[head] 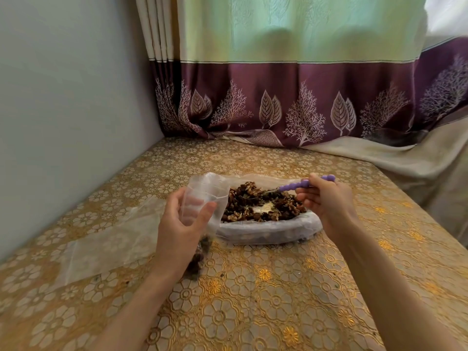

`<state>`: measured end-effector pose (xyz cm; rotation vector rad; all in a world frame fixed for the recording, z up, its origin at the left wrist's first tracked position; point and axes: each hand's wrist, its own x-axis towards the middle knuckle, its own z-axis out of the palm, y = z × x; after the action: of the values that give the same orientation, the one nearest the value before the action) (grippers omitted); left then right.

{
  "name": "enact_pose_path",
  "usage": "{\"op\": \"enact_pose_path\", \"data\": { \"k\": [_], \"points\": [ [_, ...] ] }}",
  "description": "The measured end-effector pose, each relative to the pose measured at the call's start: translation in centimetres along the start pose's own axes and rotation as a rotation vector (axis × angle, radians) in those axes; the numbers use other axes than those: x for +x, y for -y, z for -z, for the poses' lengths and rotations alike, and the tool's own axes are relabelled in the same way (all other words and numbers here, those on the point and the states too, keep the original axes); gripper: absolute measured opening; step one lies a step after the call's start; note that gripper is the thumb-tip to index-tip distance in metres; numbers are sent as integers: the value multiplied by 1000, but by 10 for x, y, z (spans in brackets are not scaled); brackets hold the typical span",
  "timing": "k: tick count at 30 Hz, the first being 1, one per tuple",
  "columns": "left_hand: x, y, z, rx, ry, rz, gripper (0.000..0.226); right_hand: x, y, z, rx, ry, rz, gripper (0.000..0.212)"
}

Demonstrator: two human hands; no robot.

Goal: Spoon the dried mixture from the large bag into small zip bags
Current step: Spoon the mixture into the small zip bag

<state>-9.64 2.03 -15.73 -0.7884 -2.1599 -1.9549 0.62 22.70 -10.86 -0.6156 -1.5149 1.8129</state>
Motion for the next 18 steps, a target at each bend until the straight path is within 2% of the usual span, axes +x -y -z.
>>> {"op": "enact_pose_path", "data": {
  "k": [12, 18],
  "points": [
    [0, 3, -1, -7, 30, -12, 74, -30, 37, -24, 99, 183, 156, 29],
    [-1, -1, -1, -37, 8, -1, 60, -48, 34, -42, -10, 268, 250, 35]
  ]
}}
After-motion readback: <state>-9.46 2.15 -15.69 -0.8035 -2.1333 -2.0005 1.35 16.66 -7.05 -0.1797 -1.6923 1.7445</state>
